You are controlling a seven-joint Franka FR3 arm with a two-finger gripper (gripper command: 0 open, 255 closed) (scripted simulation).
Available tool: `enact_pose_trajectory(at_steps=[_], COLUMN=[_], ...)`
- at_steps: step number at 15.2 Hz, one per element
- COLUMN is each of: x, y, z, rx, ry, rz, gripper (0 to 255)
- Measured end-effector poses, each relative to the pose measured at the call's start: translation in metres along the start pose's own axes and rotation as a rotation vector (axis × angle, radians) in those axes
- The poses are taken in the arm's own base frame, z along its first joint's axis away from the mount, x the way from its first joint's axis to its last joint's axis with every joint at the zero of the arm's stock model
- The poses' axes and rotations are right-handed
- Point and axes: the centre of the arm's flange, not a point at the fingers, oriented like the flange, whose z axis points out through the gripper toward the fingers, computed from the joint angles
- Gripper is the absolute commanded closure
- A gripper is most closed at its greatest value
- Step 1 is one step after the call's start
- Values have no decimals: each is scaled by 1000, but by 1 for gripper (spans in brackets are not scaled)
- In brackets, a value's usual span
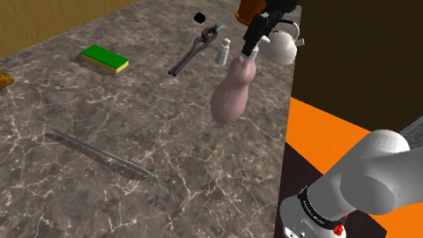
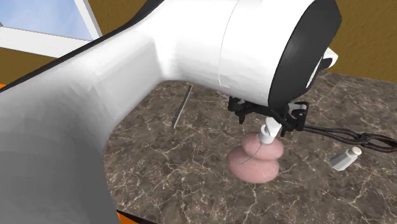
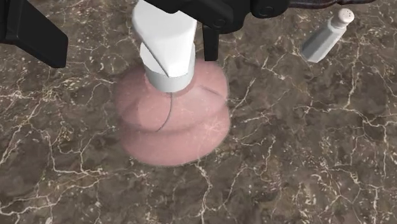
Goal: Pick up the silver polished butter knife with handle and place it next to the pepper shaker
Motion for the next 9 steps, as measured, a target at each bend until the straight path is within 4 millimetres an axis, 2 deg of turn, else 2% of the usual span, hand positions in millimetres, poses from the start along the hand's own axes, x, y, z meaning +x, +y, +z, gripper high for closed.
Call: enact_pose_trajectory(at_steps=[9], x=[52], y=[-86], z=[46], rx=[42], ry=[-13], rz=[-63], gripper=[0])
